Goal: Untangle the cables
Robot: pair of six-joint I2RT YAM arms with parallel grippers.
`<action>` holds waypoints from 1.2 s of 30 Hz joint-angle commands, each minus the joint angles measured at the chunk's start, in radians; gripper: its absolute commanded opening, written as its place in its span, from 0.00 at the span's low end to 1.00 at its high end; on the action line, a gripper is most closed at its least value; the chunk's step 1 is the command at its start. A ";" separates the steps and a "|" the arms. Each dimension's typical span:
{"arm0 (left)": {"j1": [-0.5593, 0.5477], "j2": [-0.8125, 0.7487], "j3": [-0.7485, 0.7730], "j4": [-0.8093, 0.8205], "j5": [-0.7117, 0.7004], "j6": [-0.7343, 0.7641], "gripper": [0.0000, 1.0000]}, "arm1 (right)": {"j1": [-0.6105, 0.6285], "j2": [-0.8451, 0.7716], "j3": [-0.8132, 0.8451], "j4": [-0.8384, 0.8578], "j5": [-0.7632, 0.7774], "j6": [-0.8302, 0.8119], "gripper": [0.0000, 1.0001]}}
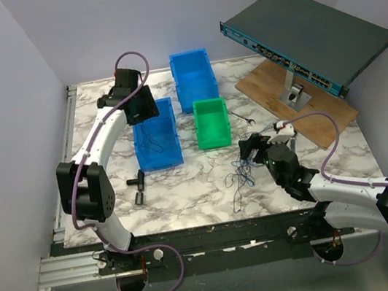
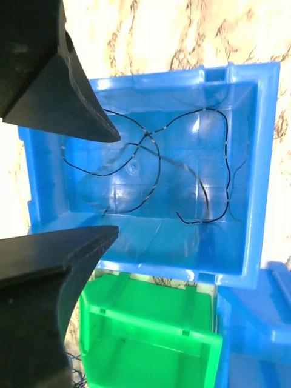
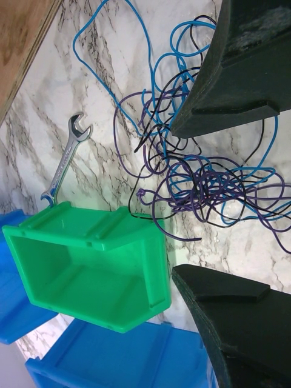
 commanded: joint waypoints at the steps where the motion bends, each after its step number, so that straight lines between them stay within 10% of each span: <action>1: 0.005 -0.083 -0.014 -0.072 -0.059 0.042 0.63 | -0.001 0.005 -0.009 0.004 0.023 0.013 0.94; 9: -0.001 -0.205 -0.103 -0.022 -0.011 0.046 0.67 | -0.001 0.004 -0.010 0.005 0.021 0.010 0.94; 14: -0.101 -0.424 -0.327 0.145 0.012 0.025 0.99 | -0.001 0.012 -0.006 0.008 0.004 0.002 0.95; 30: -0.427 -0.783 -0.987 0.755 -0.172 0.070 0.99 | -0.001 0.183 0.106 -0.136 0.068 0.030 0.96; 36: -0.446 -0.840 -1.098 0.924 -0.129 0.205 0.98 | -0.001 0.277 0.150 -0.103 -0.056 -0.013 0.65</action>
